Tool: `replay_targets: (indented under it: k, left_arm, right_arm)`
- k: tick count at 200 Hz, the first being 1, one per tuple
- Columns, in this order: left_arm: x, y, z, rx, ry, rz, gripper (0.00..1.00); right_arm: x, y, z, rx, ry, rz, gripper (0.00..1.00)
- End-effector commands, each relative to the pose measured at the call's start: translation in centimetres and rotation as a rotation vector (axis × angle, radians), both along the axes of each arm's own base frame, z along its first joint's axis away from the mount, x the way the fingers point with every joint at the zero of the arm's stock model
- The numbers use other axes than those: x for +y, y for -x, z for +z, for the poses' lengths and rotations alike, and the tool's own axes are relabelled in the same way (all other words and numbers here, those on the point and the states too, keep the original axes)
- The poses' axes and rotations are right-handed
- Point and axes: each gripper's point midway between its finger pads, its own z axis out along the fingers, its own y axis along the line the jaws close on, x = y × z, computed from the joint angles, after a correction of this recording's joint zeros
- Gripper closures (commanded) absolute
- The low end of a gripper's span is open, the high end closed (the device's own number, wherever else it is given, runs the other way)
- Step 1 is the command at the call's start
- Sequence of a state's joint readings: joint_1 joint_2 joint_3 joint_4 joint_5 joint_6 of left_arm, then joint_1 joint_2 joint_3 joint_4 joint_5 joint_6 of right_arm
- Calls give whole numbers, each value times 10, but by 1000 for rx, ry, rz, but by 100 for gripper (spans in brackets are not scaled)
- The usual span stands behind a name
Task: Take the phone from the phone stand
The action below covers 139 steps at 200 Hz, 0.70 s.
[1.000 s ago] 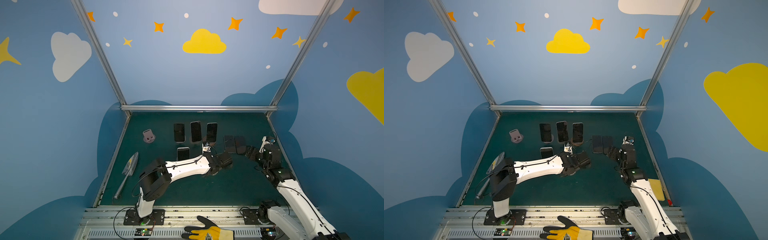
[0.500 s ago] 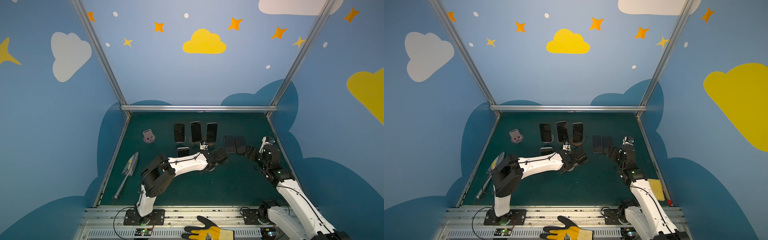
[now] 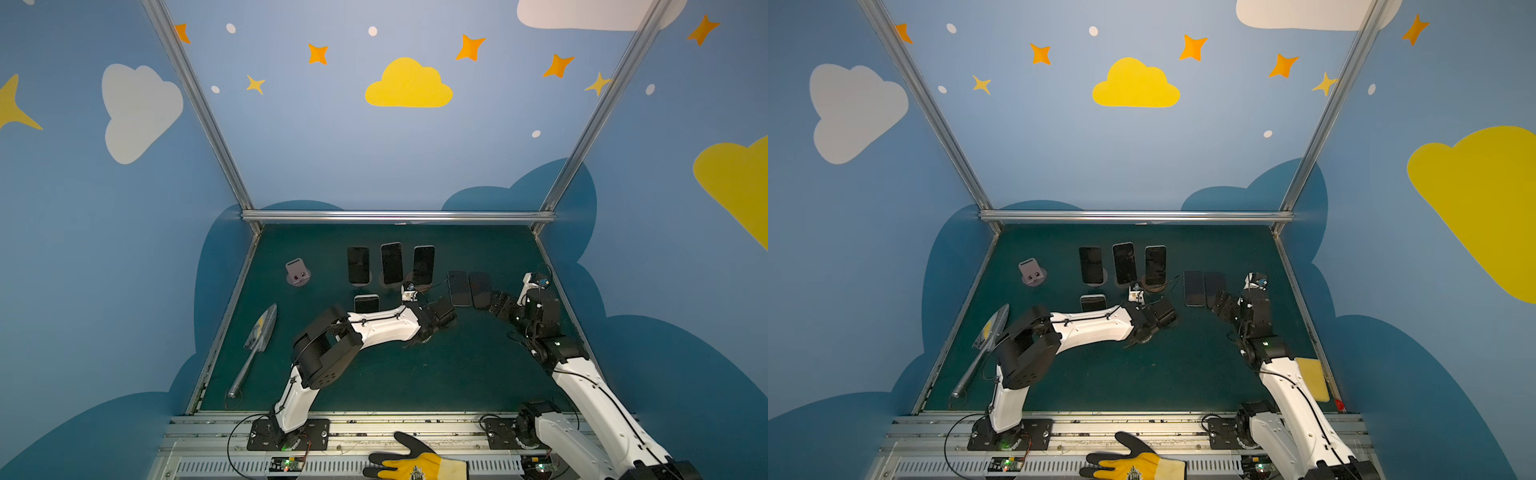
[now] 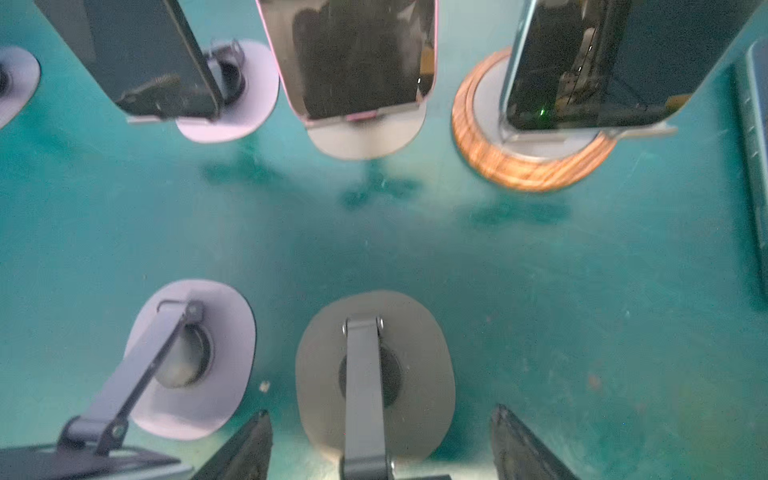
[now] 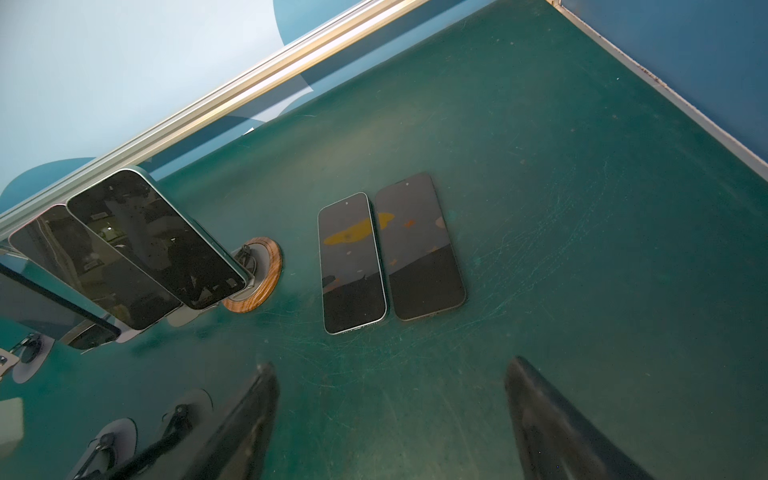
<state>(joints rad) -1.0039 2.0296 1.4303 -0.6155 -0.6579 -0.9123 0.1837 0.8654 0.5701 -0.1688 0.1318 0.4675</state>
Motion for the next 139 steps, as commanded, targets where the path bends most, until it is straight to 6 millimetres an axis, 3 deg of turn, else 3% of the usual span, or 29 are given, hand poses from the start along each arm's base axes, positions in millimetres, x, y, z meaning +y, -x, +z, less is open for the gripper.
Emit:
replay_targets:
  k: [1,33,65,96,139]
  left_arm:
    - [2,-11,9,-53,-27,-2,25]
    - [4,-7,3,-42,-24,-14,38]
    - [5,-5,12,-51,-37,-41,40]
    - [-1,2,33,-89,-48,-108,40]
    - [-22,28,74,-149,-40,-253,41]
  right_arm:
    - [1,-2,0,-4,-6,2,14]
    - [1,-3,-1,-1,-7,5,14]
    - [3,-4,-1,-1,-11,12,14]
    - [4,-4,-2,4,-13,16,14]
    - [3,-3,0,0,-11,12,14]
